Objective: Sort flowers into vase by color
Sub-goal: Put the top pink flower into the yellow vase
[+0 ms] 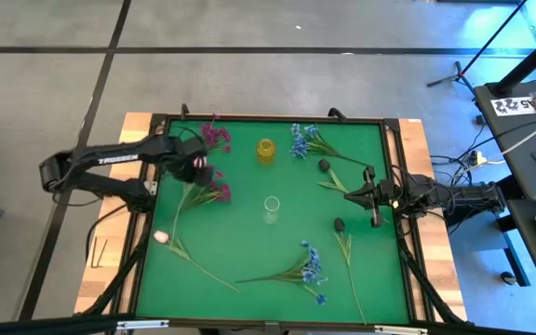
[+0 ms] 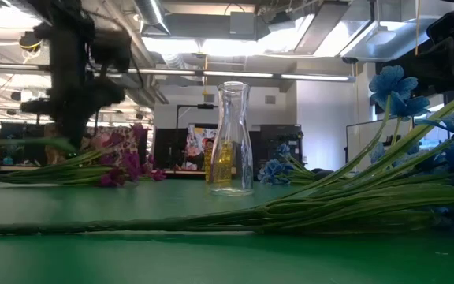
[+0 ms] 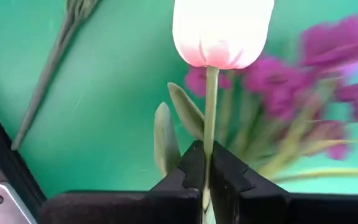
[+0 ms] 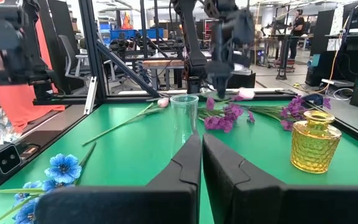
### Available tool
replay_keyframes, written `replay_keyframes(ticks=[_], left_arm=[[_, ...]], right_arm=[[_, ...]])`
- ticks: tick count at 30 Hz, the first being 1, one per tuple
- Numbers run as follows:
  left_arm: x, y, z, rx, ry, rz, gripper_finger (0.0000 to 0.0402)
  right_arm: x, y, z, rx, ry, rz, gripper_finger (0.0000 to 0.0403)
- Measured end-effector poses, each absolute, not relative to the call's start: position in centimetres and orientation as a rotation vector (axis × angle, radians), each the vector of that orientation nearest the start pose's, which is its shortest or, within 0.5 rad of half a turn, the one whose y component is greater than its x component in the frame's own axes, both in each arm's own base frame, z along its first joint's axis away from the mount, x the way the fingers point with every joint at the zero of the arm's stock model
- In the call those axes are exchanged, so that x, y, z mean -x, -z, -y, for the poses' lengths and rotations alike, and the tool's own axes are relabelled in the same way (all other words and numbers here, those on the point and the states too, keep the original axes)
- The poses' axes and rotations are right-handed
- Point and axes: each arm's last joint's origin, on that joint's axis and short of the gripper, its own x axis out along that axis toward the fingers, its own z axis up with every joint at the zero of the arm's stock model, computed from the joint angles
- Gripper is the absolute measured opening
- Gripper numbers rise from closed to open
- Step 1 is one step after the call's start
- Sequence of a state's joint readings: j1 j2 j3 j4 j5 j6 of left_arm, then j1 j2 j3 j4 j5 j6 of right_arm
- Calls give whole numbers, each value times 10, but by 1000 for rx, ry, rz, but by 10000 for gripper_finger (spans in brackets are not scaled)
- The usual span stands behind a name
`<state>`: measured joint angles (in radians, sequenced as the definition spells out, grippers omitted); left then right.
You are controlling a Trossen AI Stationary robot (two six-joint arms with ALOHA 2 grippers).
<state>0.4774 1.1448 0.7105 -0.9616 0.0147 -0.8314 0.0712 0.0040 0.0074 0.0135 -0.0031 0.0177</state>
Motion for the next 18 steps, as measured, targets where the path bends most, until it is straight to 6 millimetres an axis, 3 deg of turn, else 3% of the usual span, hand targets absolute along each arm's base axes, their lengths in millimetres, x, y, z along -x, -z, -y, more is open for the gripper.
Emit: replay_keyframes(ticks=[10,18], left_arm=[[-162,-270,-78,964,-802,-841,4],[-169,-298,-63,798,-601,-695,4]], right_arm=[[-97,-167,-7,-18,-74,16,17],[-97,-167,-7,-18,-75,16,17]])
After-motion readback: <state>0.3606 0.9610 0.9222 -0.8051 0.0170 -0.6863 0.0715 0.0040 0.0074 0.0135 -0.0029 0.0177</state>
